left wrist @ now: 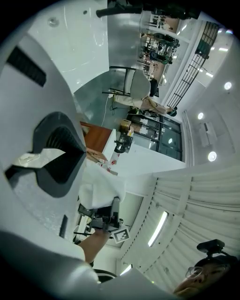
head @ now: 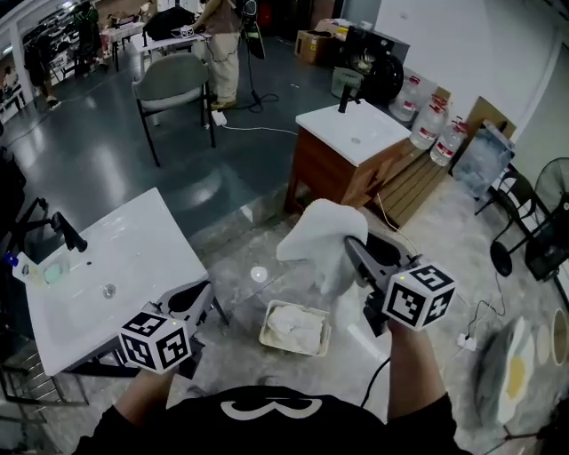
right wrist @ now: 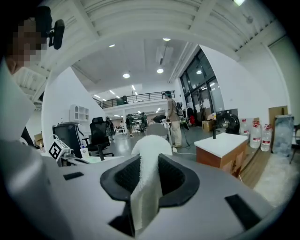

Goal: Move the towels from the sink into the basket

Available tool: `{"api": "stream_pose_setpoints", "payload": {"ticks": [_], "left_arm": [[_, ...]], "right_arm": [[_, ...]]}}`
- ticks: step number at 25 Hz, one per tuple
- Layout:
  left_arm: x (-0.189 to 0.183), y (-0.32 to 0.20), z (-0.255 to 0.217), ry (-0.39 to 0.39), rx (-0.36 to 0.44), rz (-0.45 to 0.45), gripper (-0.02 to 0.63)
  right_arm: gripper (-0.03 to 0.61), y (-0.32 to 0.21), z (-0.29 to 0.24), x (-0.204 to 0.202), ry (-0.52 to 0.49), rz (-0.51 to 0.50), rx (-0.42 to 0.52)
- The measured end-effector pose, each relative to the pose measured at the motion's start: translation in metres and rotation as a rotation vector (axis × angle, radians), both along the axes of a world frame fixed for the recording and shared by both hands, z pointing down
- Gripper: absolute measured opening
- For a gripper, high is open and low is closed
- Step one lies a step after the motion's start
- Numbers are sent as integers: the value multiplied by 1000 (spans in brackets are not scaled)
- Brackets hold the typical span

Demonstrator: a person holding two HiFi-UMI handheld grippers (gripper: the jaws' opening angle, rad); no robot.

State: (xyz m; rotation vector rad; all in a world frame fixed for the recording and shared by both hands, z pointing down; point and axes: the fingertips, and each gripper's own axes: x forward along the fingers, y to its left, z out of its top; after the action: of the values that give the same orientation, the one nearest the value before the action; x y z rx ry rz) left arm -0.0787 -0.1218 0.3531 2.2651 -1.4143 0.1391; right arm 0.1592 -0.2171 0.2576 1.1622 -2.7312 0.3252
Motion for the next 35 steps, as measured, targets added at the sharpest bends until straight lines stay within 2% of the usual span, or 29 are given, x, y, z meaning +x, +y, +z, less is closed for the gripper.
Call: {"api": "stream_pose_setpoints", "payload": {"ticks": [8, 14, 22, 29, 35], "left_arm": [[45, -23, 44, -9, -88, 41, 6], [87, -36, 73, -28, -129, 90, 6], [120, -46, 96, -62, -148, 139, 6], [108, -53, 140, -51, -219, 147, 6], [96, -62, 180, -4, -218, 143, 6]], "right_arm": [[100, -9, 114, 79, 86, 114, -198], [100, -9, 167, 114, 103, 141, -276], [100, -10, 228, 90, 117, 24, -343], [100, -17, 308, 55, 180, -50, -401], [101, -19, 400, 38, 300, -108, -447]]}}
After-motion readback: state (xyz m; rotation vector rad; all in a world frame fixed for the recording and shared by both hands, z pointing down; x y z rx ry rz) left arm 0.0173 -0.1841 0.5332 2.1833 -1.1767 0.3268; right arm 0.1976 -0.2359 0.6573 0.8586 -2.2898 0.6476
